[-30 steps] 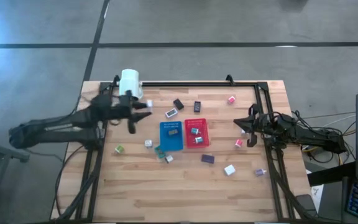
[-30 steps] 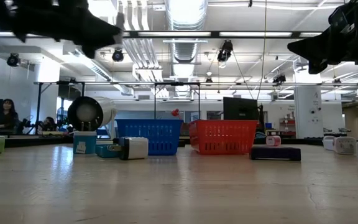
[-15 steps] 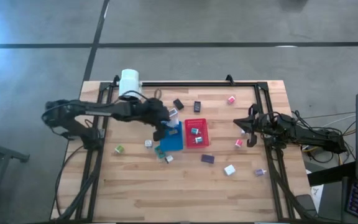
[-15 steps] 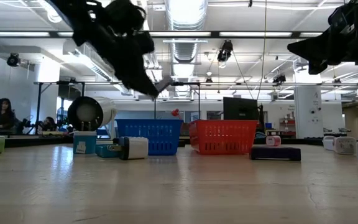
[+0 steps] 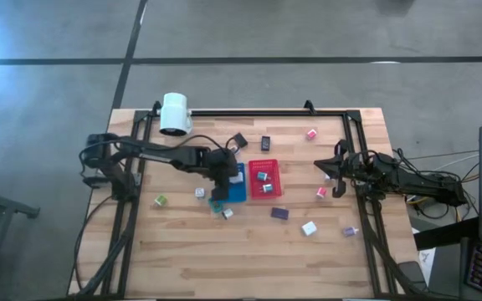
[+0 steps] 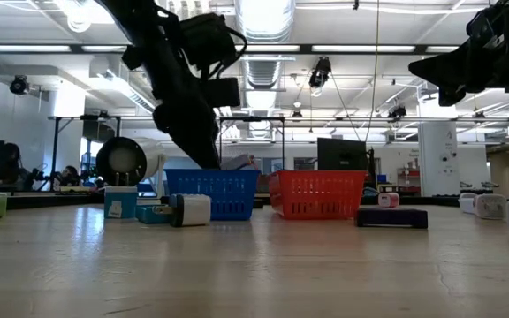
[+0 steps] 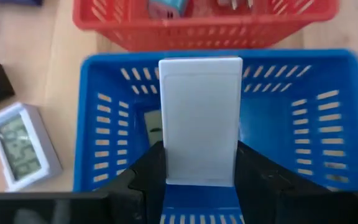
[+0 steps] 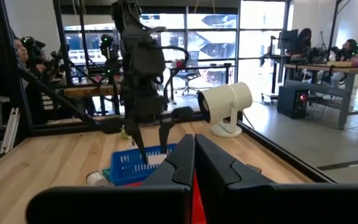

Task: Pick & Place Office items
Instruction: Put the top white digital clock into the blue bin, then put the bottom white adaptor into the red bin

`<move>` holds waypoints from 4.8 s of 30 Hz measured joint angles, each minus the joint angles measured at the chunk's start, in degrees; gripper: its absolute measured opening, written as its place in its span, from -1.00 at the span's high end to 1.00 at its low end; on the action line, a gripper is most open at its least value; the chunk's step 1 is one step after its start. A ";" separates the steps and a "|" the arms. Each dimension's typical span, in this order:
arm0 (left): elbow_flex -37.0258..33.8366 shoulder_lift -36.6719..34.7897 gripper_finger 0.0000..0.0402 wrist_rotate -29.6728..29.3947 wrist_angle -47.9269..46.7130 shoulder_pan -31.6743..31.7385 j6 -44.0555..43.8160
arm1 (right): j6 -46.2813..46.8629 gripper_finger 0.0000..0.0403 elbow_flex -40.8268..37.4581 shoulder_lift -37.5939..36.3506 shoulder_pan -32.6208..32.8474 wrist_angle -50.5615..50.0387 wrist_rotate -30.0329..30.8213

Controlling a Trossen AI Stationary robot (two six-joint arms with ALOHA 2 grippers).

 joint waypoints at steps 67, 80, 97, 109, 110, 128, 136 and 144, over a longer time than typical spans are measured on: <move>-38.89 -65.75 0.98 -0.51 37.95 -1.97 6.36 | -0.52 0.96 0.00 0.02 0.02 0.02 0.02; -49.60 -87.42 0.99 -0.49 34.96 -1.90 8.62 | -0.52 0.96 -0.09 0.04 0.02 0.04 0.04; -52.58 -98.28 1.00 -0.88 20.34 -1.57 13.55 | -0.85 0.96 -0.11 0.04 0.02 0.06 0.15; -57.95 -98.26 1.00 0.72 22.93 2.28 15.04 | -2.00 0.96 -0.22 0.04 0.00 0.07 0.15; -57.95 -98.26 1.00 1.47 22.90 2.71 14.82 | -2.11 0.96 -0.22 0.04 0.00 0.07 0.15; -57.95 -98.13 1.00 3.41 22.36 5.05 13.74 | -2.56 0.96 -0.44 0.02 0.00 0.11 0.13; -57.95 -98.13 1.00 3.43 22.36 5.05 15.08 | -3.42 0.96 -0.44 0.02 0.00 0.18 0.13; -56.96 -98.09 1.00 3.69 23.60 5.05 14.26 | -3.42 0.96 -0.44 0.02 0.00 7.37 0.13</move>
